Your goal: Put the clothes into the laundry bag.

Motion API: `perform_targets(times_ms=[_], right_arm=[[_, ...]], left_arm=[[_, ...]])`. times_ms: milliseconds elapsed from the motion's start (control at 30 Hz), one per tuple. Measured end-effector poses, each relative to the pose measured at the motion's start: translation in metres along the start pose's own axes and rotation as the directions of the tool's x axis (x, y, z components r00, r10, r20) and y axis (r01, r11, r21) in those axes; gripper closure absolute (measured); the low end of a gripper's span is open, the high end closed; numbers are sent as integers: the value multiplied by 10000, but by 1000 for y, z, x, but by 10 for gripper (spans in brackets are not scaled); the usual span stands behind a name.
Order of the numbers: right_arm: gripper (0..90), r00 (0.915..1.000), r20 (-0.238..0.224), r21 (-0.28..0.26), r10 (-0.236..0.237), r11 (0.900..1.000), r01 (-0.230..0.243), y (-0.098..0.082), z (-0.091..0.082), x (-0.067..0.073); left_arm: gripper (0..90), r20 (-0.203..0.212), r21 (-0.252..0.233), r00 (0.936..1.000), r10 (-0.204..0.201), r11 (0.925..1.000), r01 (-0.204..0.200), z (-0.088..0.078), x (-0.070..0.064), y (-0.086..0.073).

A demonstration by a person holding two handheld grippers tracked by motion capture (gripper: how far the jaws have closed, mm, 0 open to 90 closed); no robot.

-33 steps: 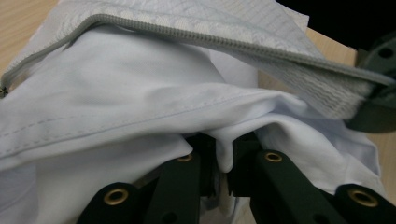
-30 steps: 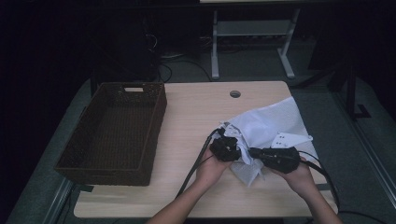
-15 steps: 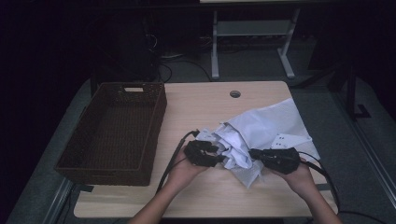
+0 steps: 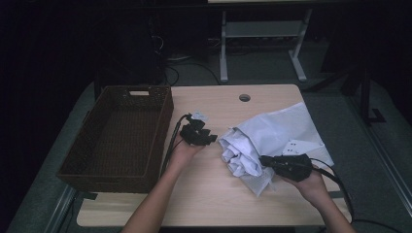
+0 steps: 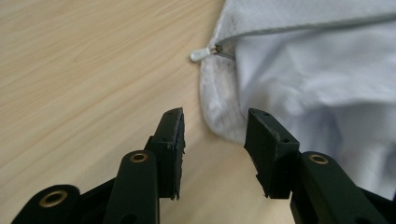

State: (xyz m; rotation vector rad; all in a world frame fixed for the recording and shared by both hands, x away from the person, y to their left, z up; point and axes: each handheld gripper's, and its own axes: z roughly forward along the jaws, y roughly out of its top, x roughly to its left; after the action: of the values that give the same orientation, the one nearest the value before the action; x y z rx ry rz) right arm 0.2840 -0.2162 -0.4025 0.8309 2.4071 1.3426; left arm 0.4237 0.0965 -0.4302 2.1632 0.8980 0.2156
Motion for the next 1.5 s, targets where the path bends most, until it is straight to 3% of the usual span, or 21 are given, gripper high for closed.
perform_targets(times_ms=[200,367,467,600,767,1100,1300,1500], right_arm=[[863,10000,-19,60,-21,10000,21,-1,1,0],[863,10000,-22,66,-25,10000,25,-2,0,-1],[863,10000,-5,62,-13,10000,13,-2,0,-1],[863,10000,3,56,-29,10000,29,-2,-1,-2],[863,10000,41,75,-18,10000,18,-2,-1,-3],[863,9996,265,214,21,9998,-27,-1,4,-11],[863,9989,461,360,46,9993,-63,4,9,-19],[864,9970,743,440,209,9987,-242,12,15,-34]], left_arm=[[558,57,575,9993,379,9976,-381,33,4,18],[563,279,1062,9981,554,9926,-581,53,2,23],[643,274,1409,9967,770,9868,-802,59,0,21],[824,412,1715,9932,1085,9786,-1140,60,-1,19],[882,531,1705,9939,966,9798,-1044,54,0,13],[886,490,1429,9987,109,9896,-178,21,0,-13],[887,477,1234,9988,-106,9923,46,-6,-6,-25],[887,780,917,9967,-214,9957,142,-26,-20,-38]])
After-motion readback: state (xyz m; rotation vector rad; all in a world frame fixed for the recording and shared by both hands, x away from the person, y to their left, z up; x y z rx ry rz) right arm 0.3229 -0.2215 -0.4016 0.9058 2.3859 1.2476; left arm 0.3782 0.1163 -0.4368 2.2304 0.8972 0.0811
